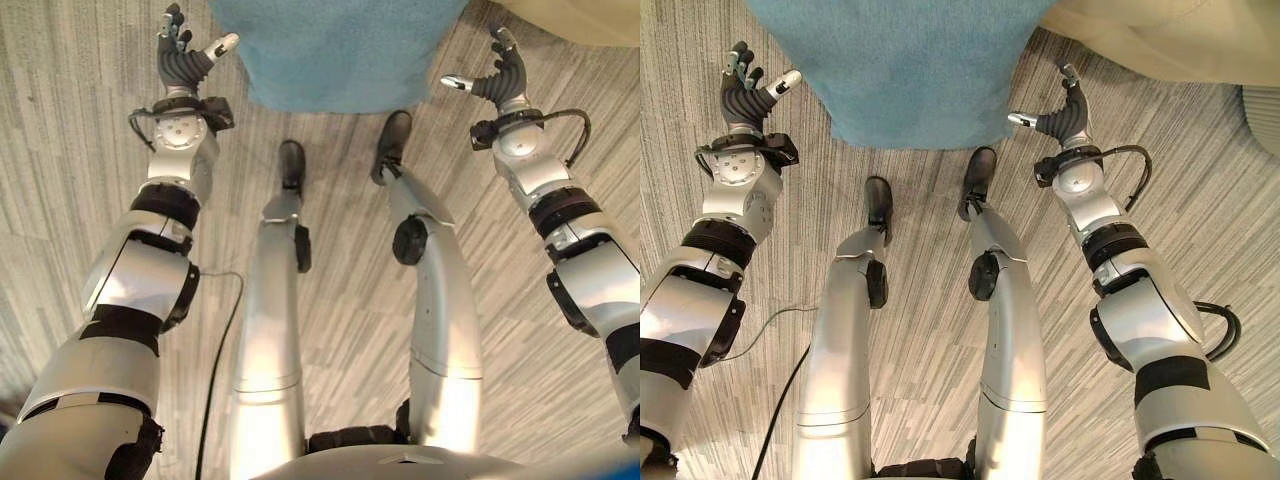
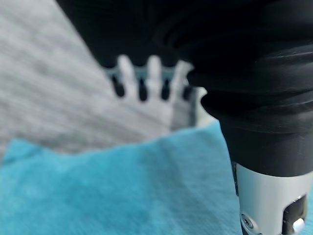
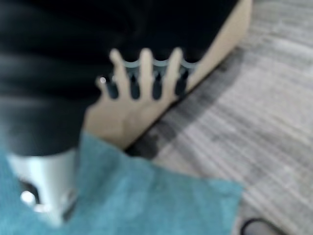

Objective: Pick up all the scattered cushions and arrange them neatly on the sofa.

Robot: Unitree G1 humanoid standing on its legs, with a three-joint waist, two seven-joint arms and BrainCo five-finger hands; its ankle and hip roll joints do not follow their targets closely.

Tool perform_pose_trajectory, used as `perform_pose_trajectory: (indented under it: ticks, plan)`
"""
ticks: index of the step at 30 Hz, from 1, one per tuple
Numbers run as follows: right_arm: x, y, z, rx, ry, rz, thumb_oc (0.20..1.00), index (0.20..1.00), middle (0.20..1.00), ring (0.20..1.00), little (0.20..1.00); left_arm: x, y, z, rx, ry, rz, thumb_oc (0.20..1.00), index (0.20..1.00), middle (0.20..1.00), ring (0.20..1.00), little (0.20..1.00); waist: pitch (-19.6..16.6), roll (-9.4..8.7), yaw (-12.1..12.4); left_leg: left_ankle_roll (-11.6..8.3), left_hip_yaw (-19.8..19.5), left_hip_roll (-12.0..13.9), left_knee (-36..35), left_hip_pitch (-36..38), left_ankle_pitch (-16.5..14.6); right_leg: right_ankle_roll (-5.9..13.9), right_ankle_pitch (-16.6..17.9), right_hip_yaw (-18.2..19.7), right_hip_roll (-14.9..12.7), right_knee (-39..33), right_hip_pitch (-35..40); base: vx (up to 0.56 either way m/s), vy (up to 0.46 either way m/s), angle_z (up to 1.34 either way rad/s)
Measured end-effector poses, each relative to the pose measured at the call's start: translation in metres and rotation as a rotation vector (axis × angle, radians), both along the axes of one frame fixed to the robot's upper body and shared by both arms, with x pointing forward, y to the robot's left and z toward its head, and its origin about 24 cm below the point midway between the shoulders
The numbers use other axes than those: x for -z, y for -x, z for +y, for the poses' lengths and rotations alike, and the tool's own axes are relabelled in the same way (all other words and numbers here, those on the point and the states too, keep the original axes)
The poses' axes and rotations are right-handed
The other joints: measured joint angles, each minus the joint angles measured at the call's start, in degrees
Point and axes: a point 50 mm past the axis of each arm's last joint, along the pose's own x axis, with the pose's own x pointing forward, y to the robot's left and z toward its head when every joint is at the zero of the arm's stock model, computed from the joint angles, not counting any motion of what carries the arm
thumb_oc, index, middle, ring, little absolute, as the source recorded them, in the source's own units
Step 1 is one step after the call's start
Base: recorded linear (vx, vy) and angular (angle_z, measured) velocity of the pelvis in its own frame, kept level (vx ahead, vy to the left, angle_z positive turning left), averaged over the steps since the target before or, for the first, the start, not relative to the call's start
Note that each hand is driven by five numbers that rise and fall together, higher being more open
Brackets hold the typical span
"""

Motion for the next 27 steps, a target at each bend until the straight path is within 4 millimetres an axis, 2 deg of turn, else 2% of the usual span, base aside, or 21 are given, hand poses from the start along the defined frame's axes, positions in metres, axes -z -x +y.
perform_pose_trajectory:
  ticks: [4, 6, 10, 14, 18, 20, 22, 27]
  plan:
    - [-0.005, 0.000, 0.004, -0.014, 0.022, -0.007, 1.000, 1.000, 1.000, 1.000, 1.000, -0.010, 0.002, 0.006, -0.017, -0.019, -0.019, 1.000, 1.000, 1.000, 1.000, 1.000, -0.06, -0.02, -0.07, 0.38, 0.43, -0.04, -0.01, -0.60, -0.20, 0.33, 0.16, 0.40, 0.01, -0.75, -0.41, 0.02, 0.060, -0.05]
    - [-0.016, -0.001, 0.011, -0.035, 0.049, -0.027, 1.000, 1.000, 1.000, 1.000, 1.000, -0.024, 0.002, 0.004, -0.017, -0.044, -0.045, 1.000, 1.000, 1.000, 1.000, 1.000, -0.06, -0.03, -0.33, 0.61, 0.75, -0.09, -0.04, -1.70, -0.20, 0.71, 0.50, 0.64, 0.02, -1.14, -1.39, 0.01, 0.083, -0.04]
    - [-0.031, -0.001, 0.019, -0.055, 0.068, -0.059, 1.000, 1.000, 1.000, 1.000, 1.000, -0.038, 0.000, -0.001, -0.017, -0.079, -0.047, 1.000, 1.000, 1.000, 1.000, 1.000, -0.09, -0.08, -0.55, 1.11, 2.01, -0.06, -0.13, -1.80, -0.43, 0.79, 1.30, 1.94, 0.19, -1.52, -2.03, 0.01, 0.045, -0.07]
    - [-0.049, 0.001, 0.027, -0.070, 0.091, -0.101, 1.000, 1.000, 1.000, 1.000, 1.000, -0.071, 0.001, -0.017, 0.016, -0.123, -0.120, 1.000, 1.000, 1.000, 1.000, 1.000, -0.13, -0.12, -0.71, 1.30, 2.15, -0.04, 0.20, -2.98, -0.56, 1.06, 1.57, 2.28, 0.41, -1.83, -2.97, 0.01, 0.011, -0.04]
    - [-0.055, 0.000, 0.029, -0.064, 0.113, -0.103, 1.000, 1.000, 1.000, 1.000, 1.000, -0.075, -0.001, -0.028, 0.035, -0.137, -0.124, 1.000, 1.000, 1.000, 1.000, 1.000, -0.19, -0.21, -0.68, 1.42, 2.33, 0.14, 0.22, -3.22, -0.63, 1.15, 1.86, 2.36, 0.60, -2.39, -3.09, 0.00, 0.000, -0.02]
    - [-0.061, 0.002, 0.036, -0.082, 0.132, -0.119, 1.000, 1.000, 1.000, 1.000, 1.000, -0.075, -0.002, -0.037, 0.040, -0.129, -0.130, 1.000, 1.000, 1.000, 1.000, 1.000, -0.22, -0.25, -0.68, 1.62, 3.08, 0.53, -0.29, -3.23, -0.51, 1.69, 2.38, 2.88, 0.89, -3.41, -3.09, 0.00, -0.015, -0.07]
    - [-0.061, 0.003, 0.045, -0.101, 0.133, -0.124, 1.000, 1.000, 1.000, 1.000, 1.000, -0.077, -0.003, -0.045, 0.049, -0.113, -0.138, 1.000, 1.000, 1.000, 1.000, 1.000, -0.23, -0.26, -0.77, 1.85, 3.28, 0.62, -0.68, -3.23, -0.34, 1.39, 3.01, 2.90, 0.97, -4.02, -3.07, 0.00, -0.015, -0.02]
    - [-0.058, 0.005, 0.065, -0.138, 0.127, -0.133, 1.000, 1.000, 1.000, 1.000, 1.000, -0.076, -0.003, -0.053, 0.058, -0.073, -0.152, 1.000, 1.000, 1.000, 1.000, 1.000, -0.23, -0.28, -1.12, 1.90, 3.51, 0.63, -0.70, -2.99, -0.31, 1.38, 3.26, 3.24, 1.12, -4.16, -2.93, 0.00, 0.000, 0.00]
